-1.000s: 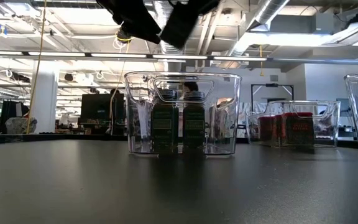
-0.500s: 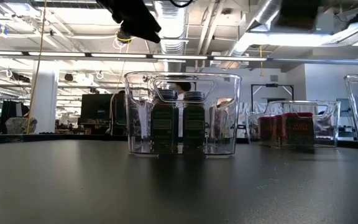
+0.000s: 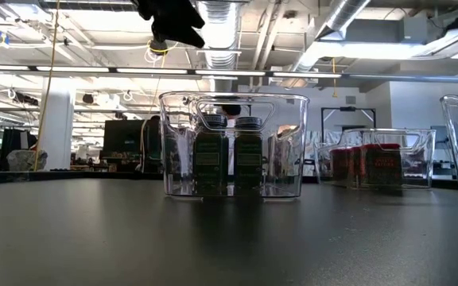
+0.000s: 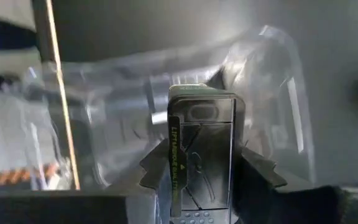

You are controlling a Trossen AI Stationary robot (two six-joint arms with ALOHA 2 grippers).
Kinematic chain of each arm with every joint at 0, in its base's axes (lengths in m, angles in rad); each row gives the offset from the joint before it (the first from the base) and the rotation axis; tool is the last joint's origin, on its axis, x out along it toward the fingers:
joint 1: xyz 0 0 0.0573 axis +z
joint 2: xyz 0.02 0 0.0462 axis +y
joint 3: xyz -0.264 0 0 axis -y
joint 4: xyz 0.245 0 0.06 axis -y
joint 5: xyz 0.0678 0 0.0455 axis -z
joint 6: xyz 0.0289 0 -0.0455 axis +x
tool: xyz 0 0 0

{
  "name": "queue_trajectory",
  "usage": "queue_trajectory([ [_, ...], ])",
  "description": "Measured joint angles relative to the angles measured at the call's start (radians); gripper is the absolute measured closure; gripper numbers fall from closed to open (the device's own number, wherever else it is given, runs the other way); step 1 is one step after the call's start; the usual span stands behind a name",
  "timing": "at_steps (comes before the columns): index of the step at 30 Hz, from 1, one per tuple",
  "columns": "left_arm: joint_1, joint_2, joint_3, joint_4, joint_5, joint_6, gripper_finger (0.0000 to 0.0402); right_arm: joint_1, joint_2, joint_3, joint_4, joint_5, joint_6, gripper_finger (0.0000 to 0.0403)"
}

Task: Sort spices by type
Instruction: Put the black seasoning can into the bottom transparent bin

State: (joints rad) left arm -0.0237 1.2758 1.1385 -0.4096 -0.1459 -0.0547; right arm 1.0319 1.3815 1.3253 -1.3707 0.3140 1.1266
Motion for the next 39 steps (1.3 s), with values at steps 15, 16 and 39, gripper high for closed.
queue_trajectory([
  [15,-0.091,0.0,0.0,0.003,0.009,-0.066,0.0141,0.061,0.079,-0.242,0.198,-0.107,-0.065,0.0252],
  [16,-0.092,0.0,0.0,0.003,0.009,-0.066,0.0141,0.06,0.079,-0.257,0.206,-0.108,-0.084,0.0252],
  [39,-0.091,0.001,0.0,0.004,0.006,-0.062,0.0141,0.026,0.071,-0.377,0.334,-0.157,-0.144,0.0239],
])
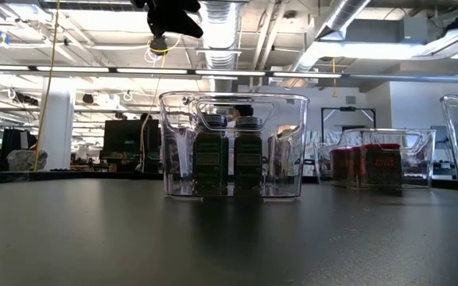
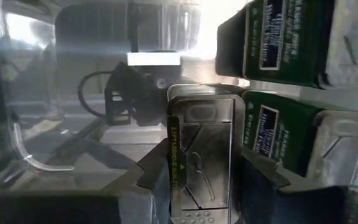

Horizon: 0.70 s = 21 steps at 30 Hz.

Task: Sort spices by type
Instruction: Put the black seasoning can into the bottom transparent bin

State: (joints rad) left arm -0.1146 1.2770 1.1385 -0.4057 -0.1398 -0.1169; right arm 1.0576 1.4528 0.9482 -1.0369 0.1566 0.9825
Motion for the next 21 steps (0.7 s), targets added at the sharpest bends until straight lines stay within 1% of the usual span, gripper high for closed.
queue_trajectory([
  [21,0.0,0.001,0.0,0.0,0.0,-0.004,0.0141,0.0,0.0,0.0,0.008,0.0,0.013,0.0236],
])
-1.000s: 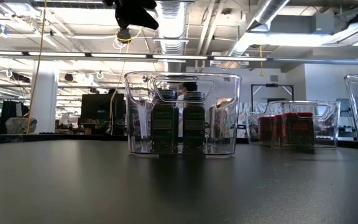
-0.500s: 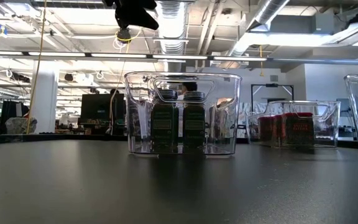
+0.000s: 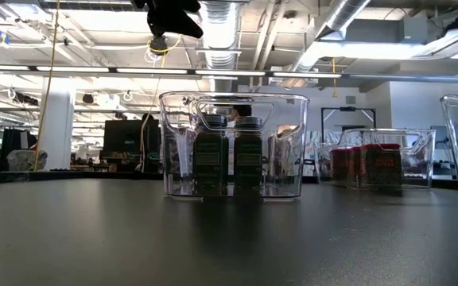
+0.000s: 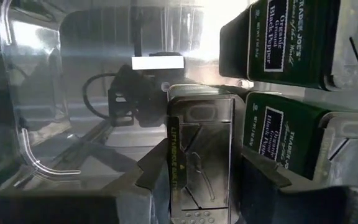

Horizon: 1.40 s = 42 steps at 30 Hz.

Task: Sort spices by type
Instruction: Put the black seasoning can into the bottom transparent bin

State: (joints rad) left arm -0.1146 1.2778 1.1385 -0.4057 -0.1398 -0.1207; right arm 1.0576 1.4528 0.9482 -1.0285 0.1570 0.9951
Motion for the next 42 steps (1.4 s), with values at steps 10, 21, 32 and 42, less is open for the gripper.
queue_trajectory([
  [10,0.0,0.0,0.0,0.0,0.0,0.0,0.0141,0.0,0.0,0.0,0.018,0.0,-0.002,0.0235],
  [21,0.0,0.0,0.0,0.0,0.0,0.0,0.0141,0.0,0.0,0.0,-0.078,0.001,0.074,0.0235],
  [32,0.0,0.0,0.0,0.0,0.0,0.0,0.0141,0.0,0.0,0.0,-0.039,0.001,0.002,0.0235],
  [42,0.0,0.0,0.0,0.0,0.0,0.0,0.0141,0.0,0.0,0.0,-0.052,0.001,0.001,0.0232],
])
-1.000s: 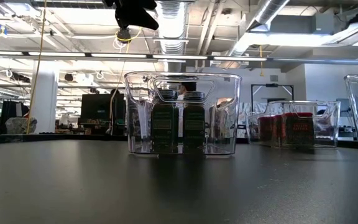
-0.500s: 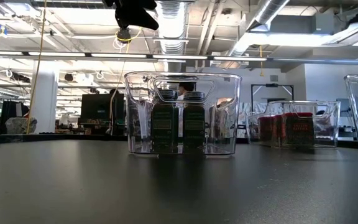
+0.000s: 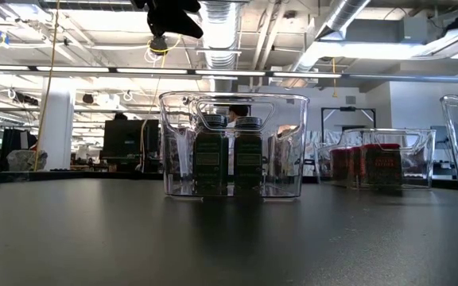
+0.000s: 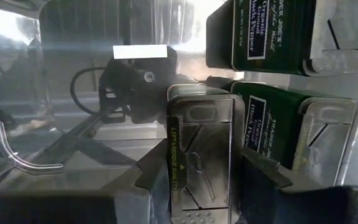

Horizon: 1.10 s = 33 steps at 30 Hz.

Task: Sort spices by type
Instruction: Put the black seasoning can into the bottom transparent bin

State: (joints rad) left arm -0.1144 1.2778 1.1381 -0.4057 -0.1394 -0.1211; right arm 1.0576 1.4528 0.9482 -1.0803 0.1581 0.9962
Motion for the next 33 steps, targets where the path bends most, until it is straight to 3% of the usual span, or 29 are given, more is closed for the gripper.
queue_trajectory([
  [11,0.0,0.0,0.0,0.0,0.0,0.0,0.0141,0.0,0.0,0.0,0.008,0.0,-0.003,0.0153],
  [19,0.0,0.0,0.0,0.0,0.0,0.0,0.0141,0.0,-0.014,0.005,0.002,0.0,-0.002,0.0147],
  [27,0.0,0.0,0.0,0.002,0.0,0.0,0.0141,0.0,-0.098,0.098,-0.089,0.048,0.058,0.0147],
  [30,0.0,0.0,0.0,0.001,0.0,-0.024,0.0141,0.0,-0.142,0.12,-0.089,0.096,0.114,0.0147],
  [33,0.0,0.0,0.0,0.0,0.0,-0.068,0.0141,0.0,-0.182,0.13,-0.077,0.169,0.275,0.0147],
])
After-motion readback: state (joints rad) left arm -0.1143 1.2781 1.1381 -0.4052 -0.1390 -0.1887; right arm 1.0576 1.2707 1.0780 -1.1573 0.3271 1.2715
